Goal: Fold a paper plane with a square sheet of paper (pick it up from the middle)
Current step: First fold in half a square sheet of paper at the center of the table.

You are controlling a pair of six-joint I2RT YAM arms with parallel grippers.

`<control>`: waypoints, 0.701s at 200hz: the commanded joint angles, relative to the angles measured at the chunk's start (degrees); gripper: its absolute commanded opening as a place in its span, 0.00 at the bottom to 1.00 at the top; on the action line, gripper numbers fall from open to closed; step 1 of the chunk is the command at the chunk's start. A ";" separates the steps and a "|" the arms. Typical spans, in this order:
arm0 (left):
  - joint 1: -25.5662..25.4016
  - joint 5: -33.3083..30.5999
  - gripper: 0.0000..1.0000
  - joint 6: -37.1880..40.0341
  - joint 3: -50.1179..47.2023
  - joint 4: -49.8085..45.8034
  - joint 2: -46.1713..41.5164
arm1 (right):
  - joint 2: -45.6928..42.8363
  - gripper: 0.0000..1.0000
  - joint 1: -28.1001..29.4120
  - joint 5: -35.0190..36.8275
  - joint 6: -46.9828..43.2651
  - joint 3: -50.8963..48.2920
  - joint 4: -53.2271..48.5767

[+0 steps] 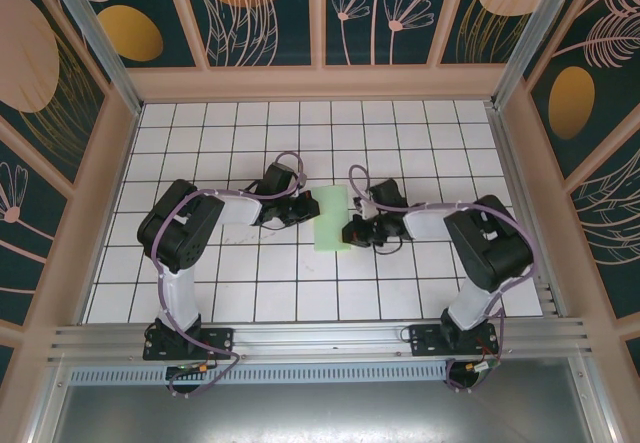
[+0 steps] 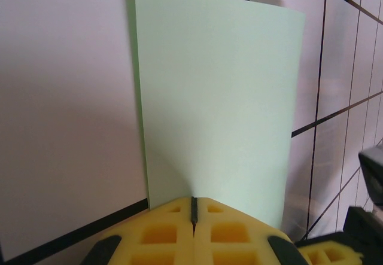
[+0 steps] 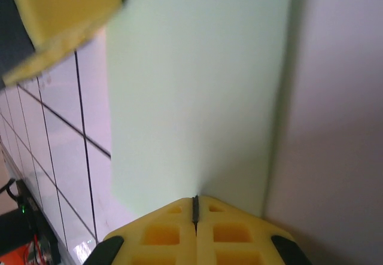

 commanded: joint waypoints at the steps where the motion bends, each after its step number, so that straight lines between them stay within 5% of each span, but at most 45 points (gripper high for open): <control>1: -0.14 -10.87 0.00 1.20 -4.56 -12.63 9.11 | -3.78 0.00 0.26 -1.04 0.39 -4.48 -7.91; 48: -0.17 -10.54 0.00 1.58 -3.77 -13.06 7.20 | -11.31 0.00 -2.10 4.09 -0.90 -1.18 -14.83; 96: -0.18 -4.30 0.00 5.27 3.10 -11.22 -2.42 | -10.48 0.00 -3.79 7.21 8.63 2.13 -2.73; 117: -0.14 -1.35 0.14 4.93 6.70 -9.54 -4.32 | -6.17 0.00 -3.71 6.96 13.87 3.22 3.35; 140: -0.17 1.50 0.19 3.53 9.50 -6.94 -4.28 | -2.28 0.00 -3.73 6.97 17.64 3.75 7.64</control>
